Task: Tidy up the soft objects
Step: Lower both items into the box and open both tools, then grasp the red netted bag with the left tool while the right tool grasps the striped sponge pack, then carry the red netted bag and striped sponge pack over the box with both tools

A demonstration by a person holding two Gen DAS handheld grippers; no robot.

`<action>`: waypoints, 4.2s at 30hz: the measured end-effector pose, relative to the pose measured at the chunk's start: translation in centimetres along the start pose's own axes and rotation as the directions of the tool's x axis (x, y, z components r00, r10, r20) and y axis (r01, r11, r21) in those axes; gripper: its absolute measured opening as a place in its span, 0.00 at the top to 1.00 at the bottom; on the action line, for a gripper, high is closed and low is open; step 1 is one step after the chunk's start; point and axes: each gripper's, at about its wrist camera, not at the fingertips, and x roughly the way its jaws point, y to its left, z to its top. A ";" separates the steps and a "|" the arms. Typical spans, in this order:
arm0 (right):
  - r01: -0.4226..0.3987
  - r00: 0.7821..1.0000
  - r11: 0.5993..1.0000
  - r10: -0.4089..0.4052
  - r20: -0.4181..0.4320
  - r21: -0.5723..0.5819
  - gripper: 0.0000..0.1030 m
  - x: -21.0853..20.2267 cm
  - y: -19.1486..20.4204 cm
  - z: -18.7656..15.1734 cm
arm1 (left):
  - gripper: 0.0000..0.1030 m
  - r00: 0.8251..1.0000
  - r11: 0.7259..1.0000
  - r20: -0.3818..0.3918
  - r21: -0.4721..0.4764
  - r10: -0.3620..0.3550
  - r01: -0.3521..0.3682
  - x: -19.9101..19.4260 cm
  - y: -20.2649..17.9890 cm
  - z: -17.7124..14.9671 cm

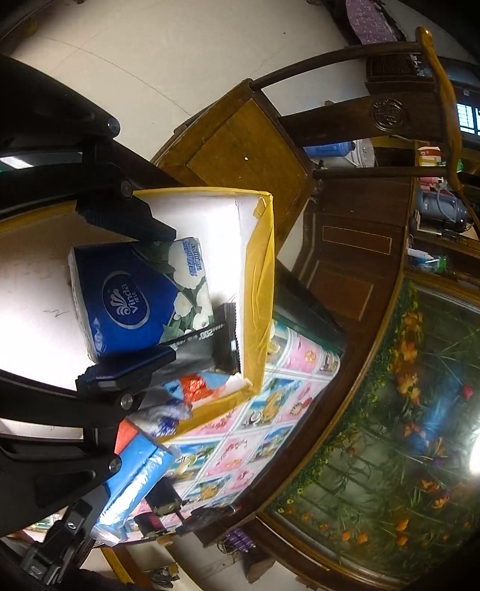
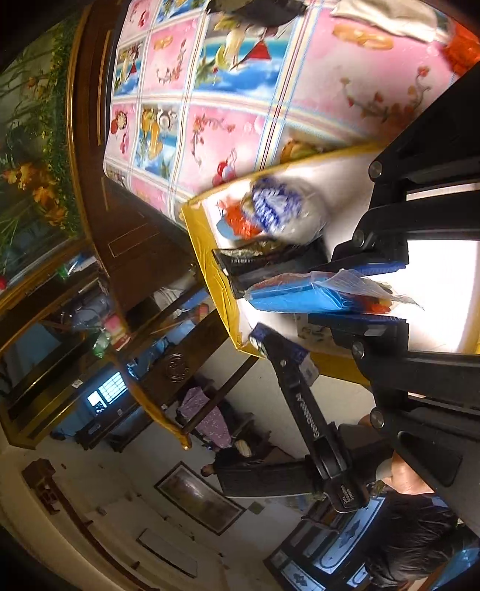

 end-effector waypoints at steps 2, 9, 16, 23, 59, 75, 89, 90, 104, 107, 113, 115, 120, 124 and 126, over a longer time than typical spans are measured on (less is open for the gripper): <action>0.018 1.000 1.000 -0.018 -0.009 -0.009 0.82 1.4 0.7 0.7 | 0.45 1.000 1.000 -0.014 -0.013 0.007 -0.008 0.9 0.3 0.5; 0.078 0.996 0.997 -0.078 -0.032 -0.003 0.82 6.0 0.9 2.5 | 0.45 0.998 0.999 -0.057 -0.048 0.003 -0.005 3.0 1.6 1.7; 0.113 0.993 0.993 -0.114 -0.037 -0.024 0.82 9.0 1.3 3.6 | 0.43 0.998 0.995 -0.064 -0.094 -0.024 0.018 4.1 2.4 2.7; 0.137 0.990 0.988 -0.140 -0.031 -0.072 0.80 9.8 1.7 3.6 | 0.30 0.996 0.993 -0.043 -0.098 -0.076 0.072 3.5 2.6 2.8; -0.084 0.996 0.996 0.084 -0.028 -0.030 0.59 1.6 -0.1 -0.4 | 0.28 0.978 0.976 0.056 -0.069 -0.201 0.204 -4.8 -1.1 -2.9; 0.072 0.975 0.990 -0.044 0.218 -0.121 0.50 -17.3 -8.9 -7.7 | 0.22 0.934 0.908 -0.077 0.219 -0.349 0.357 -6.0 -13.8 -11.1; -0.035 0.933 0.992 -0.010 0.360 0.118 0.23 -25.1 -19.8 -10.5 | 0.17 0.917 0.786 -0.307 0.487 -0.254 0.381 -0.5 -26.0 -18.0; -0.042 0.932 0.992 -0.003 0.362 0.115 0.23 -25.3 -19.8 -10.6 | 0.17 0.922 0.780 -0.313 0.507 -0.230 0.367 -0.1 -26.6 -18.5; -0.070 0.982 0.991 0.049 0.180 0.117 0.17 -21.4 -19.4 -10.6 | 0.60 0.948 0.774 -0.277 0.561 -0.158 0.293 1.8 -27.7 -20.3; 0.023 0.995 0.993 -0.034 0.097 0.120 0.17 -19.7 -19.6 -10.9 | 0.60 0.942 0.775 -0.287 0.550 -0.175 0.311 0.9 -26.9 -21.2; 0.098 0.994 0.982 -0.103 0.020 0.164 0.17 -18.3 -21.0 -11.4 | 0.60 0.932 0.786 -0.299 0.518 -0.203 0.338 -0.1 -25.3 -21.9; 0.090 0.996 0.981 -0.091 -0.006 0.170 0.17 -17.8 -21.2 -11.7 | 0.60 0.931 0.792 -0.299 0.507 -0.209 0.341 -0.3 -24.9 -21.9; 0.064 0.995 0.992 -0.055 -0.088 0.109 0.15 -17.5 -19.1 -13.5 | 0.60 0.930 0.803 -0.299 0.489 -0.212 0.341 -0.7 -23.7 -21.7; 0.064 0.979 0.997 -0.073 -0.192 -0.053 0.12 -18.1 -15.8 -16.5 | 0.60 0.927 0.814 -0.301 0.466 -0.222 0.346 -1.0 -22.3 -21.6; 0.084 0.971 0.989 -0.108 -0.213 -0.119 0.12 -18.8 -14.7 -17.4 | 0.60 0.926 0.818 -0.301 0.457 -0.227 0.349 -1.1 -21.9 -21.6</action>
